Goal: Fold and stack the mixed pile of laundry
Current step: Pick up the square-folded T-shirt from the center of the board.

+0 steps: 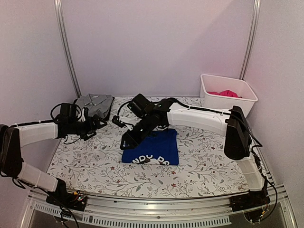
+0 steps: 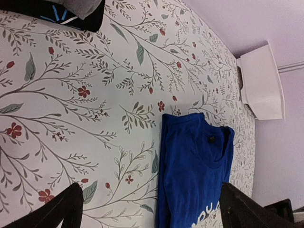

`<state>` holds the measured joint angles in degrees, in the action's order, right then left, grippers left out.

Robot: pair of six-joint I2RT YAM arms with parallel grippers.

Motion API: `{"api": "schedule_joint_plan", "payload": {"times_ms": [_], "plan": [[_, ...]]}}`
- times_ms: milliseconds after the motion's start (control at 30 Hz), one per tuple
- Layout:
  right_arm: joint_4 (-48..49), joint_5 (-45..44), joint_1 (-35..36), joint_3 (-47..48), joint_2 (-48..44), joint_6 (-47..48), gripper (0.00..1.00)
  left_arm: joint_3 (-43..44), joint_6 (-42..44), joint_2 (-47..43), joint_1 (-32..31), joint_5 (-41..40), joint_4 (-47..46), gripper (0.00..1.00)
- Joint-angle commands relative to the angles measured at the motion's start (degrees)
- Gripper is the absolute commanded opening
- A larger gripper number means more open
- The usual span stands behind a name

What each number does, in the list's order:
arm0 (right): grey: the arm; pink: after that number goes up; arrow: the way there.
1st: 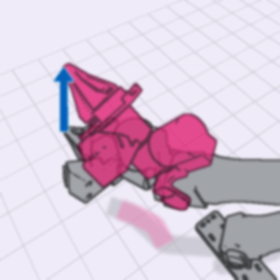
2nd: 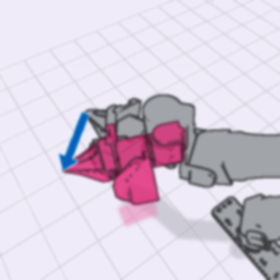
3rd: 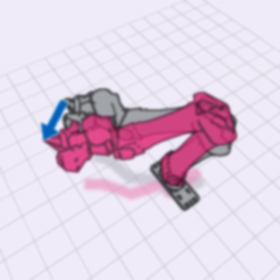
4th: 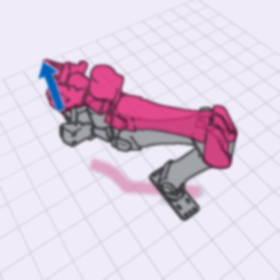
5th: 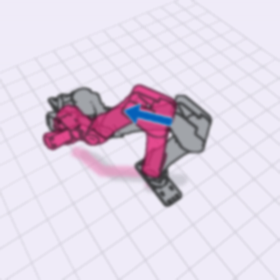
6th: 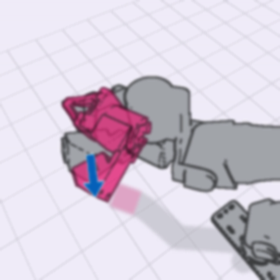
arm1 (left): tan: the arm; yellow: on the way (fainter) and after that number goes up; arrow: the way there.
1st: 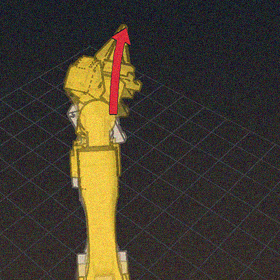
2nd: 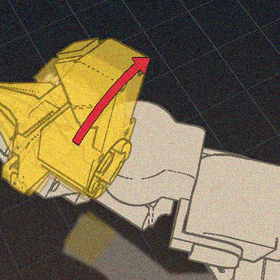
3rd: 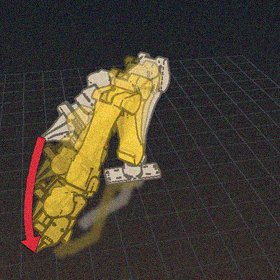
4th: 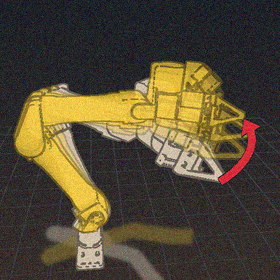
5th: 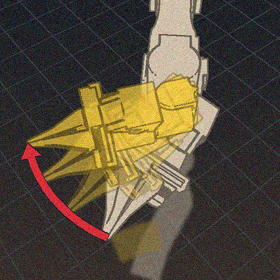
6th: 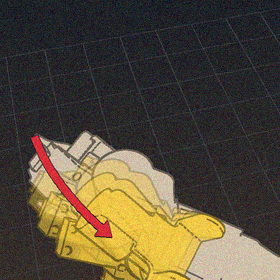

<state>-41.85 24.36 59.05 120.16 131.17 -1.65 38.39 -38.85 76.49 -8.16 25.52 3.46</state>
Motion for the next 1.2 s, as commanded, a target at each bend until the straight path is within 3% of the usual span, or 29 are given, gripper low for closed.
{"api": "schedule_joint_plan", "payload": {"times_ms": [0,200,467,700,767,800,867,1167], "plan": [[-1.74,-4.59,2.43,4.37,4.58,3.24,0.43,-1.72,-1.57,-1.69,2.68,1.86,1.66,1.00],[-2.17,-9.64,4.61,5.33,8.78,3.58,0.37,-2.67,-1.38,-1.84,2.91,3.39,1.78,1.00],[-2.15,-18.21,6.06,5.12,14.01,5.70,0.37,-4.21,-1.99,-2.74,2.98,3.05,2.11,1.00],[-1.10,-23.98,8.32,-1.36,16.20,8.18,0.29,-5.00,-3.63,-2.50,2.99,2.44,1.81,1.00],[-0.70,-26.82,8.54,-2.65,15.47,8.69,0.21,-5.43,-3.98,-2.23,2.98,2.32,1.60,1.00],[-0.59,-27.58,8.54,-2.73,15.09,9.00,0.12,-5.63,-4.14,-2.08,2.98,2.34,1.31,1.00],[0.50,-26.83,7.97,-2.65,13.43,9.18,0.01,-6.13,-4.69,-1.83,2.98,2.76,0.43,1.00],[10.72,-15.17,1.59,-4.67,2.61,6.32,0.00,-9.18,-10.80,0.90,1.15,7.88,-9.50,1.00]]}}
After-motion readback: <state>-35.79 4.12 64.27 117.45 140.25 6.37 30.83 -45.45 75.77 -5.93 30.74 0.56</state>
